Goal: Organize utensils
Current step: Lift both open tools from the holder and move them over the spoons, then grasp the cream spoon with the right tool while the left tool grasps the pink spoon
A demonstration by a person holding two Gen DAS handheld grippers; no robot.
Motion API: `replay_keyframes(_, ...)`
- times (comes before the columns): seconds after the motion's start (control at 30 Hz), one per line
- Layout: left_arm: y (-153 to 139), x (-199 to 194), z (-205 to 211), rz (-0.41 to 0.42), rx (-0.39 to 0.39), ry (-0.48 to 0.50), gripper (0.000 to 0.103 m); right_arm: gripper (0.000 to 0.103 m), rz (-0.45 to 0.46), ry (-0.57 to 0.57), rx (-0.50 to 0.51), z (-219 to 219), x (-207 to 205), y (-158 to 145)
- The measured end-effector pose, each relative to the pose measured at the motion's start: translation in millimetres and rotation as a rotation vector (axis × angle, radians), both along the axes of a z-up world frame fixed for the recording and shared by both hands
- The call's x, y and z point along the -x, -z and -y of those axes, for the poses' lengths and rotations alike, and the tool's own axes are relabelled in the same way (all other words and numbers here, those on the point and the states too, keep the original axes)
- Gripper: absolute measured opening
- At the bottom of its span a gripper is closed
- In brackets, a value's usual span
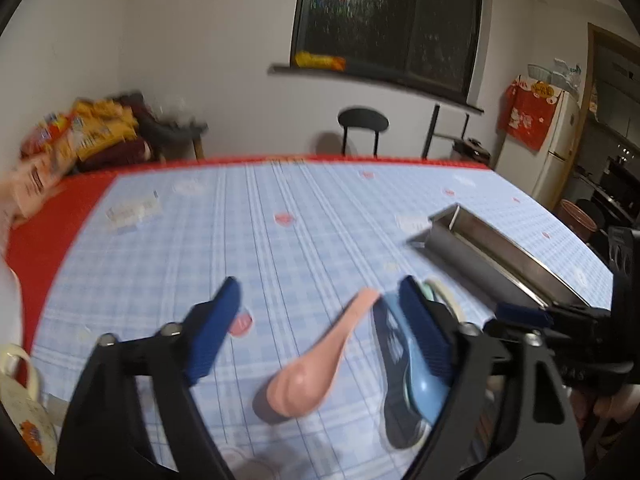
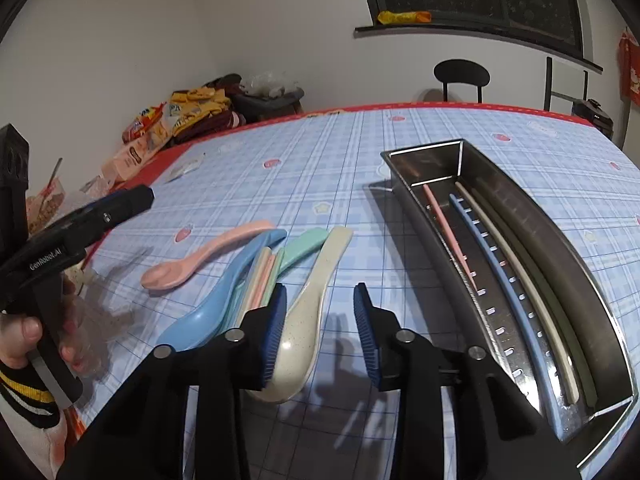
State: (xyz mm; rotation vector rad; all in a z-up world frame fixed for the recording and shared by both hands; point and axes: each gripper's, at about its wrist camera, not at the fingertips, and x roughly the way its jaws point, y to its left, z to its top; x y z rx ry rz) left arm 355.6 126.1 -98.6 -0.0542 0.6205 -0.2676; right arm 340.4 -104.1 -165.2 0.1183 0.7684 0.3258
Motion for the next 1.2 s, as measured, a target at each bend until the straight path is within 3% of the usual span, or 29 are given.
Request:
replay_keyframes(0.23,4,-3,-30,-0.039,0.150,-0.027,0.065,0.031,-0.065,-0.004,-0.002,-8,-18,9)
replay_keyframes(0.47,17,-8,-32,-0.083,0.151,-0.031,0.060,0.025,-0.109,-0.022,-0.033,-10,-28,18)
replay_keyframes(0.7,25,-8,-27,-0.105,0.154,-0.025,0.060,0.011,-0.138,-0.057,-0.041,-14,-31,22)
replay_keyframes(0.9,34,-13,-23,-0.133,0.145,-0.022,0.060,0.010,-0.140,-0.067,-0.078,-10,-27,23)
replay_keyframes(1.03,33,-13,-14,-0.127,0.080,-0.014,0.060,0.010,-0.138,-0.064,-0.084,-8,-27,23)
replay_keyframes(1.2,28,-5,7,-0.080,-0.116,0.004,0.060,0.010,-0.148,-0.052,-0.116,-1,-27,24)
